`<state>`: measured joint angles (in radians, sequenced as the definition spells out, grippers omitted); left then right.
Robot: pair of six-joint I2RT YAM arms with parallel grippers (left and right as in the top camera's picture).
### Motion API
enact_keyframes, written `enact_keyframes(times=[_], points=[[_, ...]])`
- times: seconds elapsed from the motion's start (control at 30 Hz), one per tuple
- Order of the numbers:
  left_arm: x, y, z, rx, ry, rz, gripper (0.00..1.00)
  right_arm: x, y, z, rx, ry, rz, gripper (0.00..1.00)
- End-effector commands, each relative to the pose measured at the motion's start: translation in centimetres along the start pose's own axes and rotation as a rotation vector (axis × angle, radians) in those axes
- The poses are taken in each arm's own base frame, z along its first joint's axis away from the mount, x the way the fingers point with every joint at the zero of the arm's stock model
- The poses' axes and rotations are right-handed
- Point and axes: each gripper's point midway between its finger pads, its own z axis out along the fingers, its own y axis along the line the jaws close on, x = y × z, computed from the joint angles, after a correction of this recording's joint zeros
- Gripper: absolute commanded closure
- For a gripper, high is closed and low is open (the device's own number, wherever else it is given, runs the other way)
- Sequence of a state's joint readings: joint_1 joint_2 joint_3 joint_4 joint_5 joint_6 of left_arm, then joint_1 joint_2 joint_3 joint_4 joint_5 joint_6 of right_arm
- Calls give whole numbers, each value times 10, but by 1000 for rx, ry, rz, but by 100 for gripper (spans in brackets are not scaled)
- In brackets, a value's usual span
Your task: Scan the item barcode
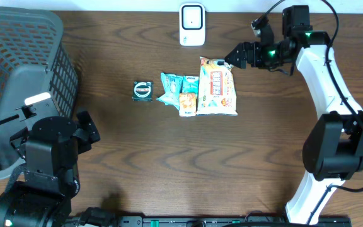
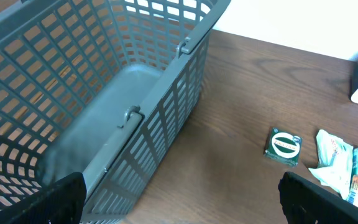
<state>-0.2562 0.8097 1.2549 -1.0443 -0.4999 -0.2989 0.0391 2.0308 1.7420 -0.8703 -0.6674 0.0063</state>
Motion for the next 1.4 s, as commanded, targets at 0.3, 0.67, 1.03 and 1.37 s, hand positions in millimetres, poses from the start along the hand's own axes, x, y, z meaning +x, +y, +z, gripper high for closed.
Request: enact_keyframes(times=[0.3, 0.67, 1.03, 1.37], points=[[-3, 2, -2, -9, -8, -7, 2, 23, -32, 58, 24, 118, 59, 1], [-3, 2, -2, -9, -8, -7, 2, 40, -53, 88, 15, 175, 89, 1], [-3, 2, -2, -9, -8, -7, 2, 62, -33, 130, -254, 233, 152, 22], [-3, 2, -2, -8, -8, -7, 2, 60, -20, 128, -249, 236, 124, 99]])
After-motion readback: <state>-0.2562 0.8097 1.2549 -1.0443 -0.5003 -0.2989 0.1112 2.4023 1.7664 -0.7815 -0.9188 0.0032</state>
